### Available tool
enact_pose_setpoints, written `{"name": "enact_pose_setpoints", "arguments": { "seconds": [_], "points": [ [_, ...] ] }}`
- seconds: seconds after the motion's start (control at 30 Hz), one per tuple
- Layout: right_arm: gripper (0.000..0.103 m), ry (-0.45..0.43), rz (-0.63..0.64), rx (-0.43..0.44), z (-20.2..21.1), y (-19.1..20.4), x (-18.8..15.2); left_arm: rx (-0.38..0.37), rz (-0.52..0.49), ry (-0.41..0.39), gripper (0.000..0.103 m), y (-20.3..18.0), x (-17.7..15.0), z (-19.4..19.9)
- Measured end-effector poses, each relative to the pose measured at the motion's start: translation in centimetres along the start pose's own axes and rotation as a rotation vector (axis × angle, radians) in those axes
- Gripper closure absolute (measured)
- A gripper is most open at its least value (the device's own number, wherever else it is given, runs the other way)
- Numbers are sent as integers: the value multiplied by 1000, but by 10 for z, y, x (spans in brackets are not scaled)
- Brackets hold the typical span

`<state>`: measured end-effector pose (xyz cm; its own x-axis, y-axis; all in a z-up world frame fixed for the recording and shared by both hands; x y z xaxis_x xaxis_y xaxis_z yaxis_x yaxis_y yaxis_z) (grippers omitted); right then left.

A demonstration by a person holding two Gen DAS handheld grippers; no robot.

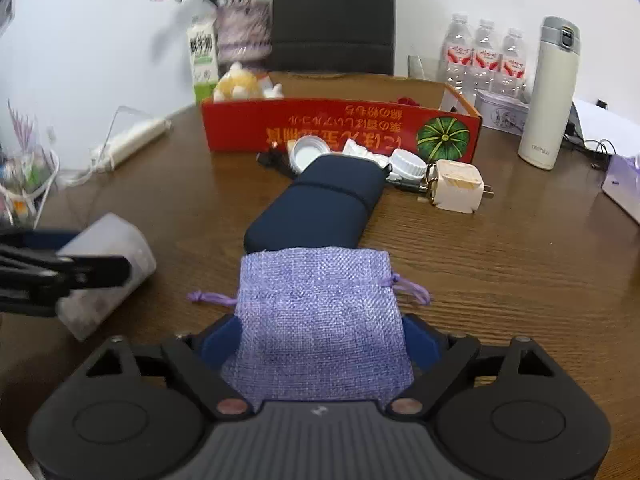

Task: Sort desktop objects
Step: 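Grasp the frosted box with the left tool while the right tool grasps the lavender pouch, then move the left tool to the navy case and the right tool to the white plug adapter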

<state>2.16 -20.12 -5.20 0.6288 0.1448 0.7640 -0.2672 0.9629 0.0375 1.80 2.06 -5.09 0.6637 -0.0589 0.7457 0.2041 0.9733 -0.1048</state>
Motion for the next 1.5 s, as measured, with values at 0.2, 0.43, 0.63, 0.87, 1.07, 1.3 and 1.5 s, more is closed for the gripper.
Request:
{"name": "enact_pose_setpoints", "arguments": {
  "seconds": [0.2, 0.43, 0.63, 0.87, 1.07, 1.3, 1.5],
  "points": [
    [99, -17, 16, 26, 14, 5, -1, 37, -14, -39, 37, -21, -11, 16],
    [100, -217, -83, 101, 62, -18, 62, -39, -64, -204, 37, -45, 70, 40],
    [100, -373, -97, 28, 33, -57, 183, -42, -19, -237, 36, -41, 223, -15],
    [99, -185, -76, 0, -114, -96, 278, 155, 22, 15, 36, -6, 297, -185],
    [96, 77, -149, -19, -240, -103, 281, 237, 103, 204, 33, 30, 308, -264],
    [39, 140, -210, -4, -259, -107, 273, 152, 150, 184, 7, 55, 312, -256],
    [27, 86, -217, -27, -204, -118, 284, 171, 115, 127, 4, 42, 307, -196]
  ]
}}
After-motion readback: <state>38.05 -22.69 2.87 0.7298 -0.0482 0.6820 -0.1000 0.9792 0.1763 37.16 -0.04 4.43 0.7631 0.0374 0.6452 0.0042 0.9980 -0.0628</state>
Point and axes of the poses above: each gripper's, at about its wrist camera, not at the fingertips, and z roughly against the way its jaws point, y to its left, x to its top, the point moved 9 cm from there along -z, roughly the way its jaws point
